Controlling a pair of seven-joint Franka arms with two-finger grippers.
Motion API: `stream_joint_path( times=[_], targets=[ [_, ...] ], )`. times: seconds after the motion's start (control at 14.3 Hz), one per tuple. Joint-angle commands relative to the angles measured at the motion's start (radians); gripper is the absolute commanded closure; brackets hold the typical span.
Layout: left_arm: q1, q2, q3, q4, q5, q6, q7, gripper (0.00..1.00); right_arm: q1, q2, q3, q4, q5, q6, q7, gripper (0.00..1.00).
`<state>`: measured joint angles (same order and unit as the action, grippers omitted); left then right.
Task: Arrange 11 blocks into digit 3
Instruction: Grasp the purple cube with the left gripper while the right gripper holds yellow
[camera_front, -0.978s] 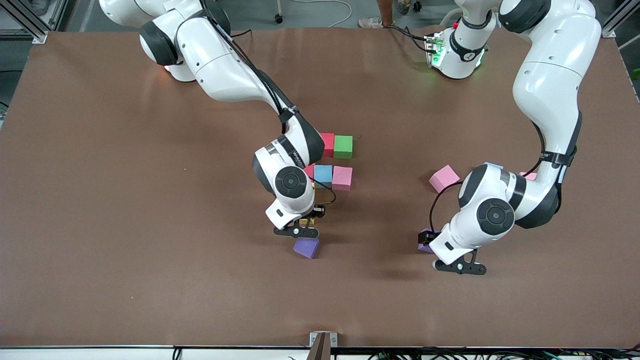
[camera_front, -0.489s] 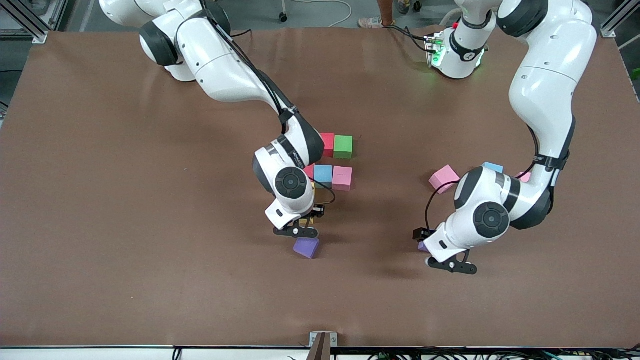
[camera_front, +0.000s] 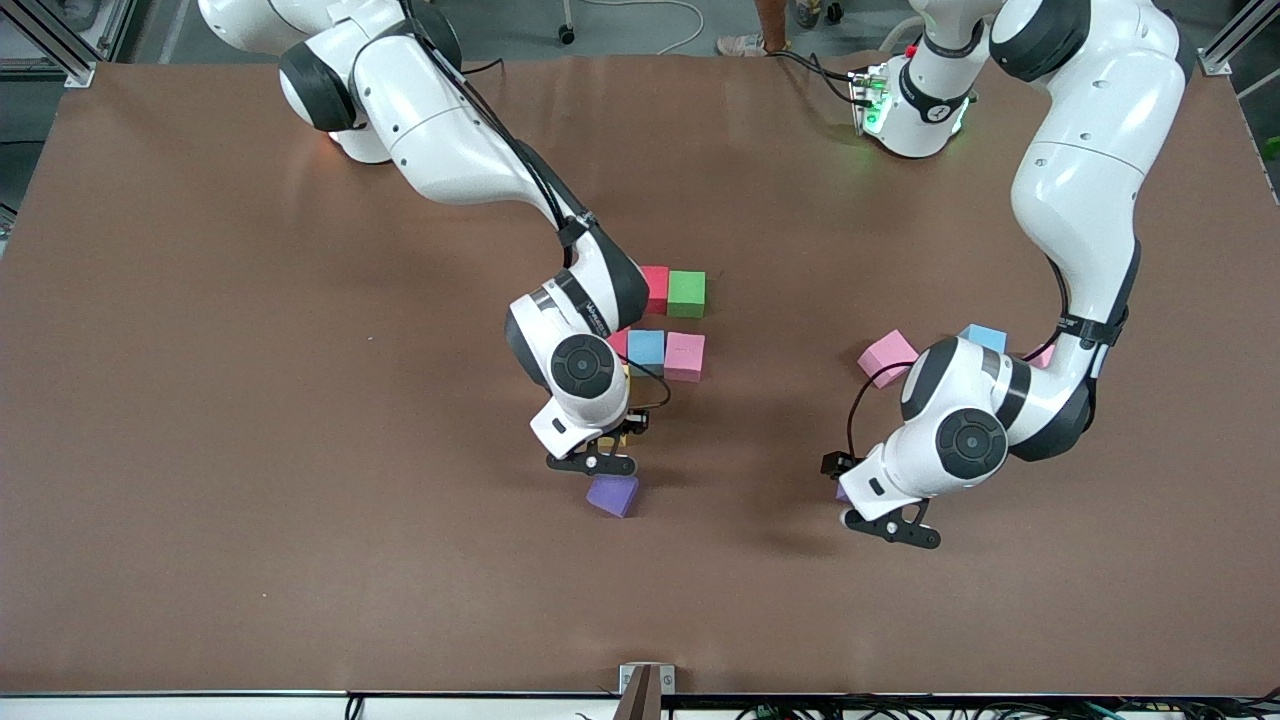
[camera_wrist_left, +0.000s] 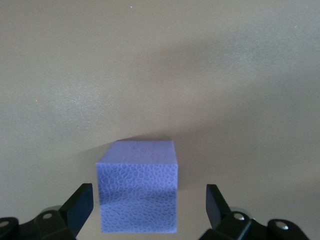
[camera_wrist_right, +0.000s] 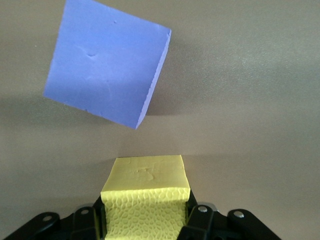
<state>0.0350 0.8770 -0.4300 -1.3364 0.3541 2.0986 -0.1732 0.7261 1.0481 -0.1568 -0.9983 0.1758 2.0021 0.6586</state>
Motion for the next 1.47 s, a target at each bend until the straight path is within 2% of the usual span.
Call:
stream_joint_path(
  times=[0.0, 0.14, 0.28, 0.42, 0.49, 0.56, 0.63, 0.7, 0.98, 1.19, 1.4],
  targets=[
    [-0.007, 0.008, 0.004, 0.014, -0.009, 0.004, 0.029, 0.01, 0.003, 0.024, -0.003, 0.032, 0.008, -0.016, 0.013, 1.0],
    [-0.007, 0.017, 0.004, 0.014, -0.009, 0.006, 0.029, 0.01, 0.003, 0.027, -0.003, 0.033, 0.008, -0.016, 0.015, 0.99],
    [-0.006, 0.02, 0.005, 0.013, -0.006, 0.006, 0.035, 0.06, 0.001, 0.029, -0.004, 0.033, 0.008, -0.016, 0.013, 0.95],
    [-0.006, 0.022, 0.005, 0.014, -0.007, 0.012, 0.038, 0.09, 0.001, 0.027, -0.004, 0.033, 0.008, -0.016, 0.015, 0.84],
    [-0.006, 0.026, 0.005, 0.013, -0.006, 0.023, 0.038, 0.11, 0.001, 0.029, -0.004, 0.033, 0.008, -0.016, 0.015, 0.82],
    [-0.003, 0.033, 0.005, 0.013, 0.003, 0.029, 0.038, 0.13, 0.001, 0.029, -0.004, 0.033, 0.008, -0.016, 0.015, 0.75],
    [-0.001, 0.036, 0.005, 0.013, 0.019, 0.037, 0.038, 0.15, 0.003, 0.029, -0.004, 0.033, 0.008, -0.014, 0.015, 0.35],
    [0.0, 0.034, 0.005, 0.013, 0.023, 0.038, 0.038, 0.17, 0.003, 0.029, -0.004, 0.033, 0.008, -0.014, 0.015, 0.03],
    [0.006, 0.031, 0.005, 0.016, 0.022, 0.04, 0.031, 0.25, 0.009, 0.029, -0.006, 0.035, 0.005, -0.011, 0.015, 0.0],
    [0.013, 0.031, 0.017, 0.016, 0.019, 0.04, 0.024, 0.41, 0.009, 0.029, -0.006, 0.035, 0.004, -0.012, 0.015, 0.0],
    [0.011, 0.02, 0.017, 0.016, 0.016, 0.04, -0.005, 0.61, 0.009, 0.024, -0.004, 0.035, -0.006, -0.023, 0.013, 0.0]
  ],
)
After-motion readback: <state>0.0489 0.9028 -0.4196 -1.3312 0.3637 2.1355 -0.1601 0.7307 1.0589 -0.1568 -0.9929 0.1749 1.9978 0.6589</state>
